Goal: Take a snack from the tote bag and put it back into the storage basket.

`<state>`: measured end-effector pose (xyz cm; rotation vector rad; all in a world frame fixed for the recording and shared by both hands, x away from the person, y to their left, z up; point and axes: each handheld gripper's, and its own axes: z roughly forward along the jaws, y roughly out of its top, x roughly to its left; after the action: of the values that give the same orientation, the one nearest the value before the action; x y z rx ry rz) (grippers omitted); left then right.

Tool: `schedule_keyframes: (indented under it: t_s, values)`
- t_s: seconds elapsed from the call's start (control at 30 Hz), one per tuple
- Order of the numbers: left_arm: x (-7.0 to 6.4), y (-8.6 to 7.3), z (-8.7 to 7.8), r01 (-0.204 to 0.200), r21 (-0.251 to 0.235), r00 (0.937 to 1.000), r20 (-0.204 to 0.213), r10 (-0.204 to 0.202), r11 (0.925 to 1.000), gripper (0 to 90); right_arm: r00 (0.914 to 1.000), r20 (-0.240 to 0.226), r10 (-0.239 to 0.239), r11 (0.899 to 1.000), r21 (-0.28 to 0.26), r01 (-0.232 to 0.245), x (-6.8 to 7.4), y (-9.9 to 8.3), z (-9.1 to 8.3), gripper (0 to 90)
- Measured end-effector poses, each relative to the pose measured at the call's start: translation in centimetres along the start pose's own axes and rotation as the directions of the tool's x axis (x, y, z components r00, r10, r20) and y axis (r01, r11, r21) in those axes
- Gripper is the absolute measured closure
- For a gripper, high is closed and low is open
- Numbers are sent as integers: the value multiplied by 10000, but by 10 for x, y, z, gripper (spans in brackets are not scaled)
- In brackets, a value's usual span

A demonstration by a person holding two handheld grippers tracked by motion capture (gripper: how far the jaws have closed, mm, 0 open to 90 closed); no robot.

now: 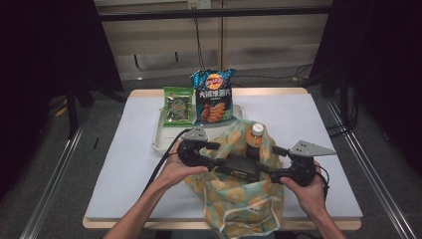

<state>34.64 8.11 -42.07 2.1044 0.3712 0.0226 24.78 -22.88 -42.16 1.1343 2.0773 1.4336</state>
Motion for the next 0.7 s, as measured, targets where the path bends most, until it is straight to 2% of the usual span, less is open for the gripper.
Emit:
schedule_keyframes:
  t_s: [0.07, 0.13, 0.23, 0.3, 0.4, 0.43, 0.5, 0.57, 0.7]
  values:
    - [4, -4, 0, 93, 114, 9995, -319, -89, 9999, 412, 10000, 51, -25, 9999, 146, 24, -3, -3, 1, 377]
    - [10, -10, -2, 223, 237, 9988, -436, -212, 9995, 487, 9994, 333, 32, 9991, 427, -46, -6, -6, 1, 468]
    - [16, -16, -4, 360, 333, 9975, -620, -339, 9988, 567, 9991, 431, 63, 9986, 520, -85, -8, -10, -3, 601]
    - [21, -20, -5, 474, 368, 9969, -653, -449, 9982, 675, 9990, 440, 50, 9986, 528, -73, -11, -11, -6, 703]
    - [25, -25, -6, 507, 564, 9965, -700, -467, 9971, 820, 9990, 442, 32, 9980, 631, -60, -12, -13, -9, 796]
    - [25, -26, -6, 537, 595, 9959, -757, -491, 9968, 863, 9988, 498, 24, 9976, 687, -58, -12, -14, -9, 821]
    - [27, -30, -6, 573, 792, 9939, -991, -493, 9952, 894, 9988, 493, -58, 9970, 771, 19, -12, -16, -12, 865]
    - [29, -33, -7, 686, 779, 9915, -1158, -593, 9946, 898, 9982, 591, -67, 9968, 802, 20, -14, -18, -16, 882]
    - [31, -36, -3, 812, 774, 9905, -1175, -718, 9937, 898, 9971, 762, -12, 9964, 845, -52, -19, -21, -22, 889]
